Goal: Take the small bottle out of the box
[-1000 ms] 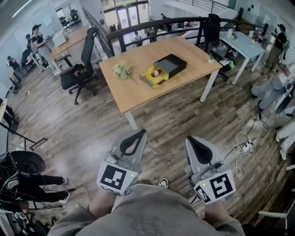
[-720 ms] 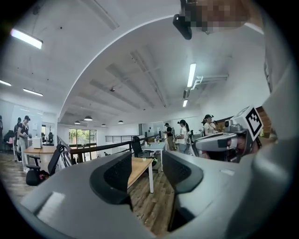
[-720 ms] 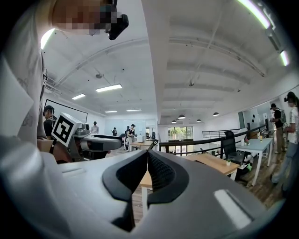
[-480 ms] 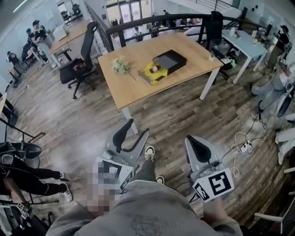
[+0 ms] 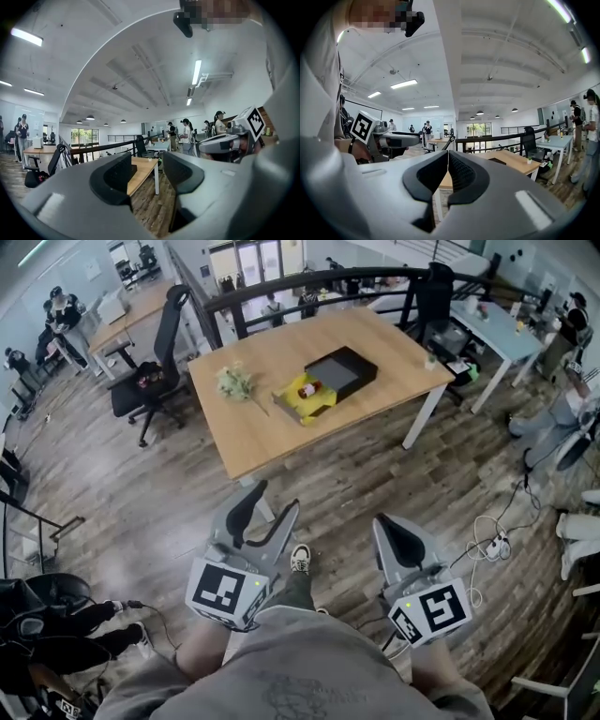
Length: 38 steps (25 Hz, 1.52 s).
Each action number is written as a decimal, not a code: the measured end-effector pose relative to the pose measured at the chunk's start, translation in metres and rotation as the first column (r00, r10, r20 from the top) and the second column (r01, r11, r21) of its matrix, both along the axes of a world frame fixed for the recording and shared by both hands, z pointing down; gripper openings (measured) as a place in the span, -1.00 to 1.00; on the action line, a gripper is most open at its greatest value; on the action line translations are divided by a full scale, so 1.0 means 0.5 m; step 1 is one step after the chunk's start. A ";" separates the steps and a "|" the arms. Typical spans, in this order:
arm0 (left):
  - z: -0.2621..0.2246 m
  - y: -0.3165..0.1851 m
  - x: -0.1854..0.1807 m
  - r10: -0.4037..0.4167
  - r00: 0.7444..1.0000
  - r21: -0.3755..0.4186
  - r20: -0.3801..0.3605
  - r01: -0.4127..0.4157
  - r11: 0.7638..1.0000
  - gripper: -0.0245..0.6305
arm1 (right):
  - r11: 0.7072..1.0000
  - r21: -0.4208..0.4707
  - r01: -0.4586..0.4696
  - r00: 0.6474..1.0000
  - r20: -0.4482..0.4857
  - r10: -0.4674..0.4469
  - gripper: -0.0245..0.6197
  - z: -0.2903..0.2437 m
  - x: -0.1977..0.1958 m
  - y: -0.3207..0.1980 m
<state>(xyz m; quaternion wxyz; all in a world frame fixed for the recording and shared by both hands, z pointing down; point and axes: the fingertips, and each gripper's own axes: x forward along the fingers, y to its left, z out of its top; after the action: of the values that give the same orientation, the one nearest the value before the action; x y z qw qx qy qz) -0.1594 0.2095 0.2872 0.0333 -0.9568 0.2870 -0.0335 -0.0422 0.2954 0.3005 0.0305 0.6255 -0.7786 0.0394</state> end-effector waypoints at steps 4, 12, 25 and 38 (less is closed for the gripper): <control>0.004 -0.086 0.035 0.012 1.000 -0.012 0.021 -0.012 1.000 -0.27 | 1.000 -0.023 -0.004 1.000 -0.006 0.004 -0.89 0.002 0.032 -0.088; 0.044 -0.294 0.096 0.039 0.995 -0.054 0.092 -0.034 0.998 -0.27 | 0.996 -0.088 -0.032 0.999 -0.013 0.031 -0.89 0.027 0.082 -0.281; 0.171 -0.604 0.181 0.103 0.968 -0.138 0.229 -0.073 0.988 -0.27 | 0.961 -0.270 -0.062 0.998 -0.009 0.062 -0.89 0.173 0.138 -0.580; 0.332 -0.819 0.263 0.120 0.932 -0.242 0.342 -0.036 0.970 -0.26 | 0.918 -0.393 -0.050 0.998 0.006 0.057 -0.89 0.298 0.215 -0.766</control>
<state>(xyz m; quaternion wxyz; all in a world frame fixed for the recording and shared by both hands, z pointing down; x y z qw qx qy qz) -0.0278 -0.1999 0.4533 -0.0261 -0.9430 0.2318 -0.2372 0.0652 -0.0877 0.4494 0.1475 0.6274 -0.7377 0.2007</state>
